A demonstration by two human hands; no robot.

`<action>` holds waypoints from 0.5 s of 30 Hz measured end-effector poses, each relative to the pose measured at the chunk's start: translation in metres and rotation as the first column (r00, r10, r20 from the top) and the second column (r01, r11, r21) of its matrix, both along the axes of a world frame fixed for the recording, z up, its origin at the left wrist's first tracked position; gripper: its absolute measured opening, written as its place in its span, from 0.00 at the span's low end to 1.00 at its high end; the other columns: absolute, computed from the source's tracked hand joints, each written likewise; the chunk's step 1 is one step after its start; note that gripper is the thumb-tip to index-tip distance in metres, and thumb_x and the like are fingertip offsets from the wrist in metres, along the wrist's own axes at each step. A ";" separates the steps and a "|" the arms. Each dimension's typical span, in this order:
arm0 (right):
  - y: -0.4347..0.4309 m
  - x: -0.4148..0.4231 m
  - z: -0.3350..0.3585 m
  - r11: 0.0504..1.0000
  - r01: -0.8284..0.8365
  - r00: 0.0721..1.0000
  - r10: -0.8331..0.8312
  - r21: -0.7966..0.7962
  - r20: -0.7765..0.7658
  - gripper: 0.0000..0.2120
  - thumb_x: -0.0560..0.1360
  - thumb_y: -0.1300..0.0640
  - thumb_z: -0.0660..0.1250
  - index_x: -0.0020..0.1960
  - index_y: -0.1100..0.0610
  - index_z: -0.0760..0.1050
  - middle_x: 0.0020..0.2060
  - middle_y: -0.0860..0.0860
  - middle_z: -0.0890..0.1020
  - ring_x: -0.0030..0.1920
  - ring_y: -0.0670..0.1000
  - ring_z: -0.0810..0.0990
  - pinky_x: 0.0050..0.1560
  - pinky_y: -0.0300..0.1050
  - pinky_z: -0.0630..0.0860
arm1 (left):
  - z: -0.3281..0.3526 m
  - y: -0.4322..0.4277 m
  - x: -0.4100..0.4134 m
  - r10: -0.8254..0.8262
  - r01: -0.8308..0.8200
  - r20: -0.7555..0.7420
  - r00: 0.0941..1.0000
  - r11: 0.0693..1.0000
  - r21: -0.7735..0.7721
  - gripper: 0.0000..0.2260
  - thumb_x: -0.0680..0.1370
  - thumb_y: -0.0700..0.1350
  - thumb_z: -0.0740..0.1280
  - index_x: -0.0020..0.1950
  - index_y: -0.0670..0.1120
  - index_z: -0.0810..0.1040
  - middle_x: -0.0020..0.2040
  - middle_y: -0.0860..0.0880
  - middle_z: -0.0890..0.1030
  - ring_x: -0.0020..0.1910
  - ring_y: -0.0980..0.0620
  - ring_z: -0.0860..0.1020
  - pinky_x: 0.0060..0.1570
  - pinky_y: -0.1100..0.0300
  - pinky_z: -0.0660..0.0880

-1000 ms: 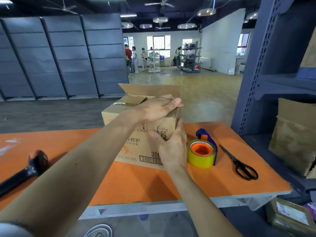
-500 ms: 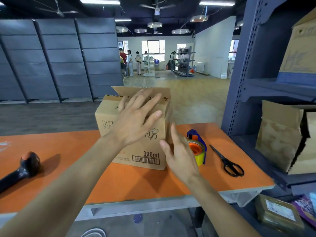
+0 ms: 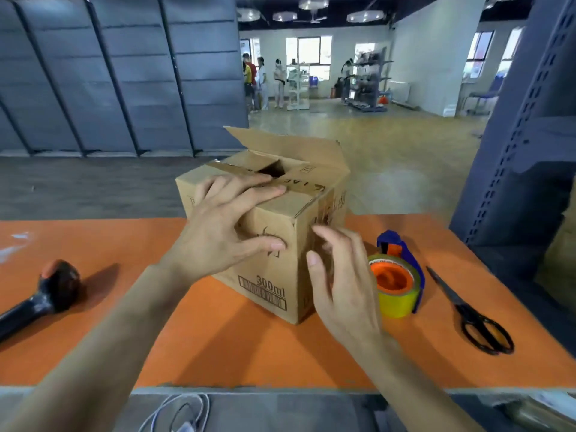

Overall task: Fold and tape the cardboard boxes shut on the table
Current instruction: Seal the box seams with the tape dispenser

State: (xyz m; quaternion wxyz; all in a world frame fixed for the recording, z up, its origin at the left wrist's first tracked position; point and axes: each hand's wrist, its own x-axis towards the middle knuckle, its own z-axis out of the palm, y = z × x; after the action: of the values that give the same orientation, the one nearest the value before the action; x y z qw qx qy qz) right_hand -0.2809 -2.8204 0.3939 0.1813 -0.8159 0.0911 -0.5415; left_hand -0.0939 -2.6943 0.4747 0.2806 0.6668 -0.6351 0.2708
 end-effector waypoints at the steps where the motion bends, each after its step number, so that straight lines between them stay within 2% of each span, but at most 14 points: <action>1: -0.008 0.005 0.001 1.000 -0.016 1.000 0.016 0.005 0.023 0.16 0.85 0.49 0.57 0.68 0.55 0.70 0.60 0.47 0.72 0.57 0.49 0.76 0.56 0.38 0.73 | -0.003 -0.003 0.000 0.009 -0.008 0.012 1.000 0.999 -0.037 0.36 0.72 0.75 0.63 0.72 0.54 0.77 0.71 0.53 0.74 0.67 0.49 0.72 0.69 0.47 0.60; 3: -0.021 0.012 0.005 0.999 -0.033 0.999 0.032 0.025 0.014 0.14 0.84 0.50 0.57 0.64 0.57 0.70 0.57 0.47 0.73 0.54 0.49 0.76 0.54 0.41 0.75 | -0.004 -0.005 -0.001 0.025 -0.024 0.016 1.000 0.998 -0.052 0.35 0.72 0.74 0.63 0.70 0.53 0.78 0.70 0.52 0.75 0.65 0.47 0.74 0.66 0.45 0.62; 6: -0.024 0.010 0.012 0.998 -0.038 0.999 0.040 0.044 -0.031 0.13 0.84 0.52 0.59 0.62 0.60 0.71 0.54 0.51 0.75 0.51 0.51 0.78 0.49 0.46 0.77 | 0.001 -0.003 -0.003 0.037 -0.037 0.004 0.999 0.999 0.005 0.31 0.76 0.72 0.61 0.71 0.55 0.77 0.70 0.53 0.75 0.64 0.48 0.73 0.65 0.46 0.63; 9: -0.026 0.010 0.012 0.999 -0.032 0.998 0.034 0.025 -0.044 0.11 0.82 0.55 0.60 0.61 0.61 0.72 0.53 0.50 0.74 0.49 0.50 0.77 0.48 0.45 0.77 | 0.003 0.000 -0.003 0.036 -0.036 0.009 0.999 0.999 0.028 0.27 0.80 0.68 0.56 0.73 0.55 0.76 0.71 0.54 0.74 0.63 0.50 0.73 0.65 0.48 0.63; 13: -0.029 0.010 0.003 1.000 0.011 0.997 -0.011 -0.008 -0.070 0.12 0.82 0.55 0.61 0.63 0.59 0.70 0.52 0.48 0.73 0.51 0.48 0.76 0.51 0.38 0.73 | -0.006 -0.001 -0.005 0.075 -0.074 0.035 0.997 0.997 -0.030 0.26 0.82 0.66 0.57 0.75 0.55 0.72 0.73 0.53 0.71 0.68 0.50 0.70 0.70 0.51 0.58; 15: -0.026 0.002 -0.001 0.999 0.036 0.990 -0.034 0.006 -0.135 0.13 0.82 0.55 0.61 0.65 0.58 0.70 0.52 0.51 0.75 0.53 0.49 0.76 0.52 0.41 0.73 | -0.012 -0.001 -0.016 0.101 -0.100 0.005 0.995 0.993 -0.054 0.28 0.81 0.66 0.59 0.77 0.53 0.68 0.74 0.50 0.69 0.73 0.49 0.66 0.75 0.44 0.54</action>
State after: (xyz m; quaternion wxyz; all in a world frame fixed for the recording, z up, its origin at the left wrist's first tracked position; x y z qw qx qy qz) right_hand -0.2789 -2.8463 0.3929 0.1687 -0.8482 0.1198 -0.4877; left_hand -0.1100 -2.6949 0.4623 0.2822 0.6890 -0.5943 0.3041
